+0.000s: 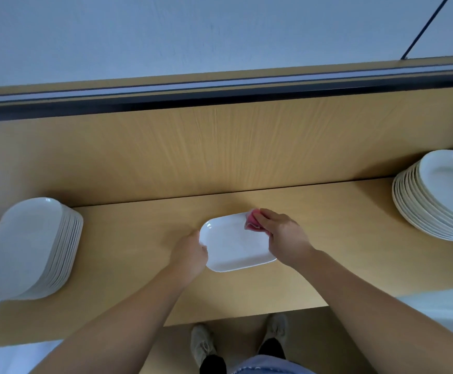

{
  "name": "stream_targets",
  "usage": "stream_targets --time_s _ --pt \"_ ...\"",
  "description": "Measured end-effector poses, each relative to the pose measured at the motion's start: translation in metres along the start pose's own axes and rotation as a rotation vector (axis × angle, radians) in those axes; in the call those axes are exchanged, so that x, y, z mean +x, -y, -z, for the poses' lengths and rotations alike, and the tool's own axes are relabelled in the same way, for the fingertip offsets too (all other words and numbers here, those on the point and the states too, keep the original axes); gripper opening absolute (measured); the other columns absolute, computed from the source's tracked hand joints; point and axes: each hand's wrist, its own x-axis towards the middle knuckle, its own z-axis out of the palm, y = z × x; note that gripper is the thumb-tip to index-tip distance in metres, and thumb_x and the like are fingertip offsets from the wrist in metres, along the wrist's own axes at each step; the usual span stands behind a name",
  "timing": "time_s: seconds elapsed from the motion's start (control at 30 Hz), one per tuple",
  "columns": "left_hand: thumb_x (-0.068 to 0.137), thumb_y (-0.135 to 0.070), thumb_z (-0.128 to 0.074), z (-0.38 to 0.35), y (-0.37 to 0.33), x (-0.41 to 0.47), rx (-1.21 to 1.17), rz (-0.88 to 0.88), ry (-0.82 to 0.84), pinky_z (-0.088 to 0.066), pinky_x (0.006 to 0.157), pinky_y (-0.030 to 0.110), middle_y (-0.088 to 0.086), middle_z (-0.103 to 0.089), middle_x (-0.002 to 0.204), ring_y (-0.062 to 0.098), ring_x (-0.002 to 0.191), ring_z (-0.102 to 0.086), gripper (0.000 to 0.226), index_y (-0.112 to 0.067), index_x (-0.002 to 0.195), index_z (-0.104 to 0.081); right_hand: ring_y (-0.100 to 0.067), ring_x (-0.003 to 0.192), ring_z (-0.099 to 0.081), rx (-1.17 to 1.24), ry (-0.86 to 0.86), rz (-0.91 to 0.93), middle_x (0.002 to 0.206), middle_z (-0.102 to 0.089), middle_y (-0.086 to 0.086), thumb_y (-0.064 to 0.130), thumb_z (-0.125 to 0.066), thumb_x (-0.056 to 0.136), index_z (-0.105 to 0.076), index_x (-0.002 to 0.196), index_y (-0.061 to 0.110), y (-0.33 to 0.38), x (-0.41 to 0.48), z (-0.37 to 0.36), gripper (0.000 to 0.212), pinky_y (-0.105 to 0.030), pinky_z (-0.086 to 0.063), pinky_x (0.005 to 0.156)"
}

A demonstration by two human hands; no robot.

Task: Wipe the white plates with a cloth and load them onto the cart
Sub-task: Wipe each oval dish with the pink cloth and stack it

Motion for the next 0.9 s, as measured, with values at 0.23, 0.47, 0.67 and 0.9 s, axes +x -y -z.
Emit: stream_targets --time_s 0.23,0.47,0.67,0.9 --pt "0.088 -0.052 -0.054 0.012 0.004 0.003 0.396 -0.128 0.045 -0.042 0.096 0.032 -0.003 -0.046 0.135 0.019 0.125 -0.042 0.071 -0.019 0.146 -0.029 -0.030 0.146 -0.008 -0.258 0.388 -0.194 0.161 0.004 -0.007 0.014 -0.051 0.088 -0.001 0.154 0.016 0.019 0.011 -0.031 0.083 -0.037 -0.009 0.119" --pt "0.065 -0.060 -0.076 0.028 0.009 0.015 0.431 -0.278 0.198 -0.020 0.111 0.026 -0.006 -0.026 0.150 0.018 0.139 -0.020 0.117 -0.020 0.153 -0.011 -0.031 0.148 0.008 -0.298 0.423 -0.270 0.160 0.014 -0.012 0.020 -0.043 0.093 0.009 0.153 0.012 0.031 0.010 -0.039 0.080 -0.040 0.002 0.121" --pt "0.065 -0.055 -0.080 0.027 0.015 0.017 0.332 -0.260 0.201 -0.012 0.117 0.029 -0.006 -0.018 0.158 0.018 0.147 -0.010 0.118 -0.021 0.154 -0.011 -0.026 0.148 0.008 -0.229 0.433 -0.302 0.160 0.015 -0.010 0.017 -0.042 0.092 0.009 0.153 0.013 0.049 0.018 -0.045 0.080 -0.037 0.000 0.121" --pt "0.063 -0.057 -0.080 0.027 0.017 0.020 0.307 -0.289 0.192 -0.013 0.117 0.028 -0.006 -0.022 0.158 0.016 0.146 -0.015 0.118 -0.020 0.153 -0.015 -0.024 0.148 0.013 -0.215 0.493 -0.160 0.160 0.020 -0.008 0.023 -0.043 0.092 0.011 0.153 0.013 0.072 0.028 -0.054 0.083 -0.039 0.000 0.121"
